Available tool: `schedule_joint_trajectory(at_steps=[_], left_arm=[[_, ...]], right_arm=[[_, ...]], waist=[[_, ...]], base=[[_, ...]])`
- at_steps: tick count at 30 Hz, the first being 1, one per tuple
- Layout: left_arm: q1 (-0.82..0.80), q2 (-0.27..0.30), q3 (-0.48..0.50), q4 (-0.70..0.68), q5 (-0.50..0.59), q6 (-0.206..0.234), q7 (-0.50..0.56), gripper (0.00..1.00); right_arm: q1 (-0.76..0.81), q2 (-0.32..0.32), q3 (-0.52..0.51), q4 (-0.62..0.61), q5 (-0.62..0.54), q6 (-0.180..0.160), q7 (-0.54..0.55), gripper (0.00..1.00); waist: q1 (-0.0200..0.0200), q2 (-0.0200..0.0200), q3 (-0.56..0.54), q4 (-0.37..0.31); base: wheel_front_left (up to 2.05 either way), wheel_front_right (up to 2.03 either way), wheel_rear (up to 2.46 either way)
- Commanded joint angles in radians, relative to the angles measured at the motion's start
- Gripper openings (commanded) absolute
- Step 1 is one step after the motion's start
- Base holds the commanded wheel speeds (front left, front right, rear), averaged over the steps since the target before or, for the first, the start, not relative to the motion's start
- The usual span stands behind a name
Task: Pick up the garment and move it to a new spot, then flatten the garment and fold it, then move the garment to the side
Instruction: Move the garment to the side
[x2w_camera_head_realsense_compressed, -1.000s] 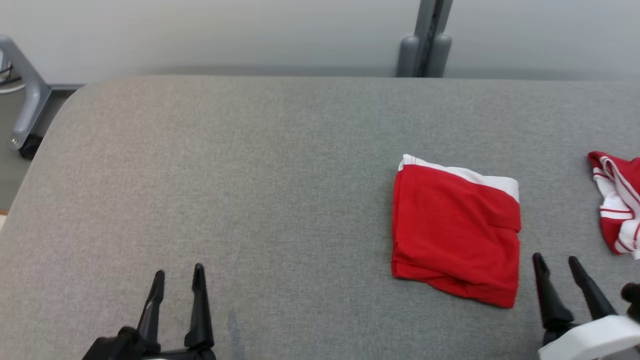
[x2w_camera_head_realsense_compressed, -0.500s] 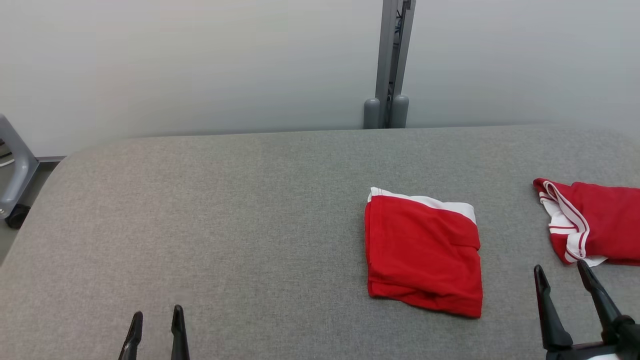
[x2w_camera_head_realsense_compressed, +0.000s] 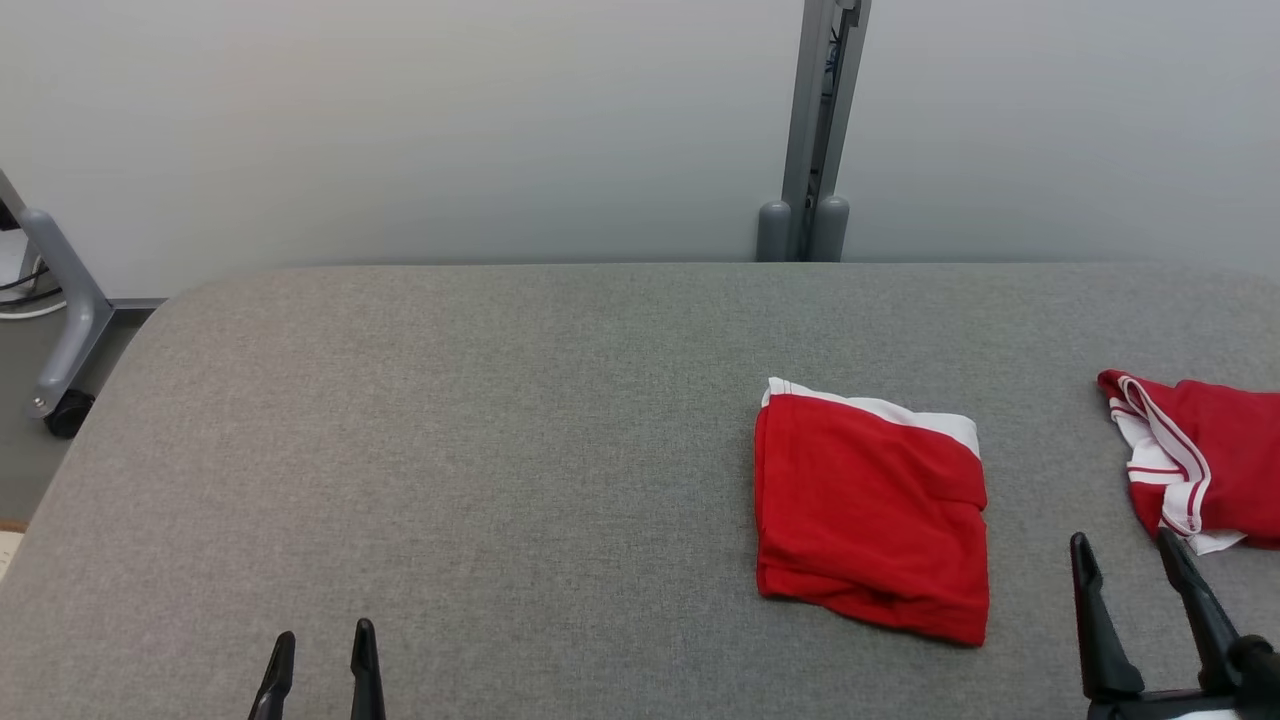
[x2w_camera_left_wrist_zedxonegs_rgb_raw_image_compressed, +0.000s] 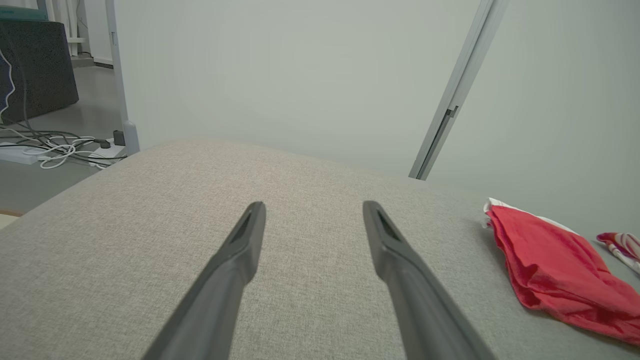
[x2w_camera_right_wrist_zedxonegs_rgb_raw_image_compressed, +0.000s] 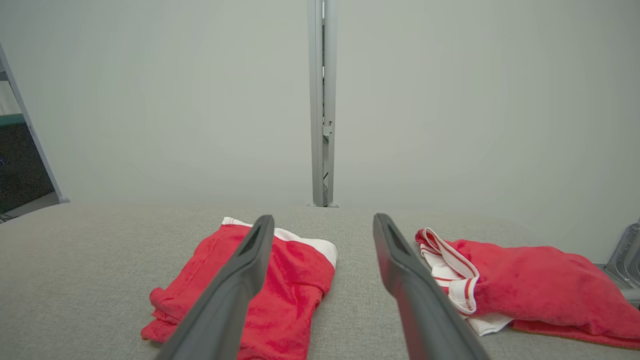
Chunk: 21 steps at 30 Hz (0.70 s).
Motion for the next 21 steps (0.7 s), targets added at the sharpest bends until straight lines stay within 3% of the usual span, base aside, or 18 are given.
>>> schedule_joint_trajectory(at_steps=[1, 3, 7, 12, 18, 21], left_arm=[[-0.013, 0.003, 0.003, -0.002, -0.009, -0.003, -0.001, 1.00], [-0.018, 0.004, 0.003, -0.008, -0.008, 0.001, -0.001, 1.00], [-0.026, 0.003, -0.003, -0.008, -0.012, 0.001, -0.001, 1.00], [-0.075, 0.003, -0.036, 0.004, -0.009, -0.004, -0.001, 1.00], [-0.136, 0.004, -0.064, 0.012, -0.019, 0.006, -0.001, 1.00], [-0.155, 0.004, -0.078, 0.014, -0.025, 0.012, -0.001, 1.00]], right_arm=[[-0.017, 0.005, -0.023, -0.012, 0.035, 0.000, -0.004, 1.00], [-0.038, 0.014, -0.061, -0.016, 0.079, 0.000, -0.004, 1.00], [-0.064, 0.025, -0.061, 0.095, 0.170, 0.000, 0.045, 1.00], [-0.216, -0.056, 0.031, 0.230, 0.279, 0.000, 0.308, 1.00], [-0.360, -0.064, 0.045, 0.348, 0.348, 0.000, 0.527, 1.00], [-0.402, -0.062, 0.044, 0.418, 0.326, 0.000, 0.579, 1.00]], waist=[[0.0000, -0.0001, 0.006, 0.002], [0.0000, -0.0001, 0.015, 0.001], [0.0000, -0.0001, 0.031, -0.001], [0.0000, -0.0001, 0.102, 0.004], [0.0000, -0.0001, 0.161, 0.036], [0.0000, -0.0001, 0.186, 0.053]], base=[[0.00, 0.00, 0.00], [0.00, 0.00, 0.00], [0.00, 0.00, 0.00], [0.00, 0.00, 0.00], [0.00, 0.00, 0.00], [0.00, 0.00, 0.00]])
